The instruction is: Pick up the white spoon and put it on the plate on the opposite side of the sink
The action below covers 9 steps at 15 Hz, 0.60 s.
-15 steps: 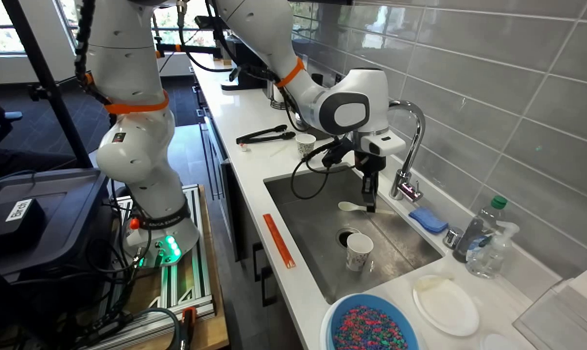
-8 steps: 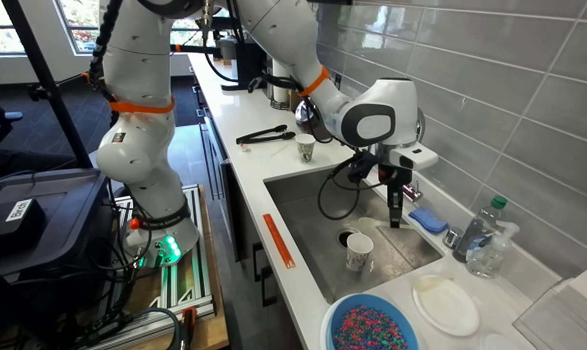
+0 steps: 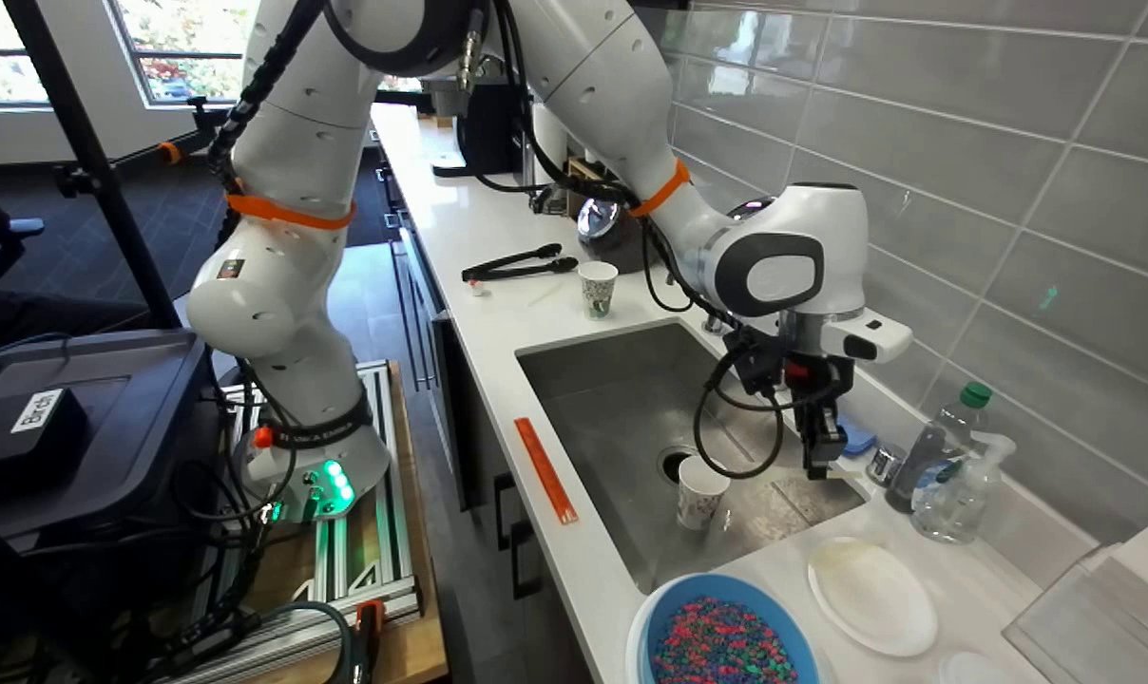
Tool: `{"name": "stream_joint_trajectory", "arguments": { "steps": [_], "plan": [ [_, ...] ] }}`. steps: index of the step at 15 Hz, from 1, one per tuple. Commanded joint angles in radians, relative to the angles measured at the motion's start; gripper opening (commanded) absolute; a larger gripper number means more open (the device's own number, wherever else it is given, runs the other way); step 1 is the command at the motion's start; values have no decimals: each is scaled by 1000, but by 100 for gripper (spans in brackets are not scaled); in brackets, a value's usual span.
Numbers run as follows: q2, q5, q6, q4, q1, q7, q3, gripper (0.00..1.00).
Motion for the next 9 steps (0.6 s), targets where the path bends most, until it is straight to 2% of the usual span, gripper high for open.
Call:
{"name": "stream_joint_trajectory", "arguments": {
  "steps": [1,9],
  "plan": [
    [95,39,-73,119,-15,-107,-4,3],
    [211,161,-113,266,-118,-337,44,3]
  ]
}}
